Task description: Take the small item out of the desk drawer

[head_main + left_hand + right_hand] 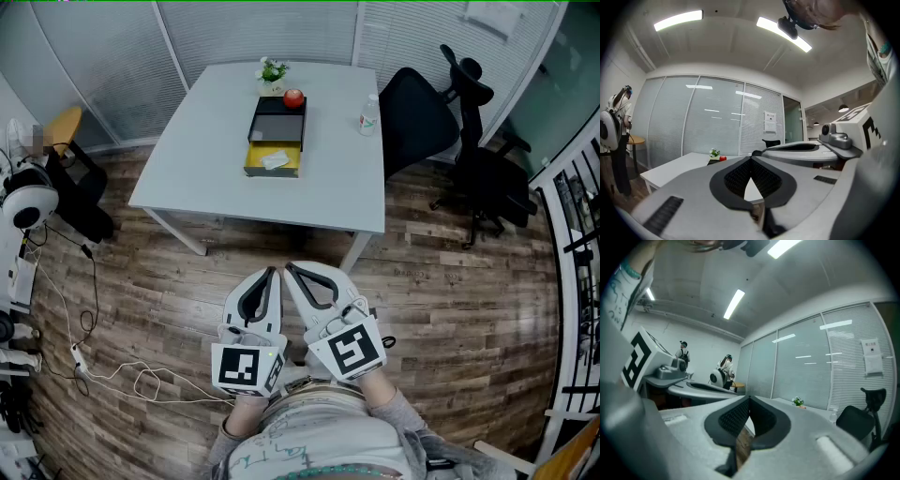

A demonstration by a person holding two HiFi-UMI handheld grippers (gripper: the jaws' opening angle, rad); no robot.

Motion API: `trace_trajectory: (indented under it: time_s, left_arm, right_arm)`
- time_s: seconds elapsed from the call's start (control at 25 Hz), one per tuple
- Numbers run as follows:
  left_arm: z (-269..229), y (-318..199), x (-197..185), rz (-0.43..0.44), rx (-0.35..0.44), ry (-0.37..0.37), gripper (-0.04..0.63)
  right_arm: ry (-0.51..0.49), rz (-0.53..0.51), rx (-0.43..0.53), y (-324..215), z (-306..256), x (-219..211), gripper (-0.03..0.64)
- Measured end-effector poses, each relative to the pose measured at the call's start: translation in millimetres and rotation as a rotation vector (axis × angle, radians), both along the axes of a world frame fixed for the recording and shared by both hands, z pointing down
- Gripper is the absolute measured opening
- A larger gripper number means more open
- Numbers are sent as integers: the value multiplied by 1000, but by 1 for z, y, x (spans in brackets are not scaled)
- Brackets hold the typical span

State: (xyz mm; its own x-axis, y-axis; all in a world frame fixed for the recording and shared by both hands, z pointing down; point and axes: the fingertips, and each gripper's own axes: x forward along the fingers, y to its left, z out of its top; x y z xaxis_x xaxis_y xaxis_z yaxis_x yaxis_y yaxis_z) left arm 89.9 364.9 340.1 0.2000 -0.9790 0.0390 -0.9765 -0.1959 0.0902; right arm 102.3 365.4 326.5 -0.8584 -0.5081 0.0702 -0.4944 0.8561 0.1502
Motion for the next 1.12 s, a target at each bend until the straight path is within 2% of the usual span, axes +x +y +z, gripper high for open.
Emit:
trace_trajectory:
  time_s: [0.12,0.36,0.68,0.84,1.12]
  left_arm:
    - [0,-2,9,-5,8,7,-3]
    - [6,-2,14,-39,-1,31,-3]
    - [20,-12,-7,-79,-40,54,-3]
    - [28,-35,-20,-53,-47,69,-3]
    - [26,-107,-60,17,-30,73,-3]
  right_arm:
    - [-22,-16,-33,-4,3,11,3]
    - [1,-55,-38,-6,14,17,3]
    - [4,-75,-74,-22,22,2,3]
    - [-4,-64,-105,-41,26,-13,3]
    - [1,-7,-85,-110,22,-55,3]
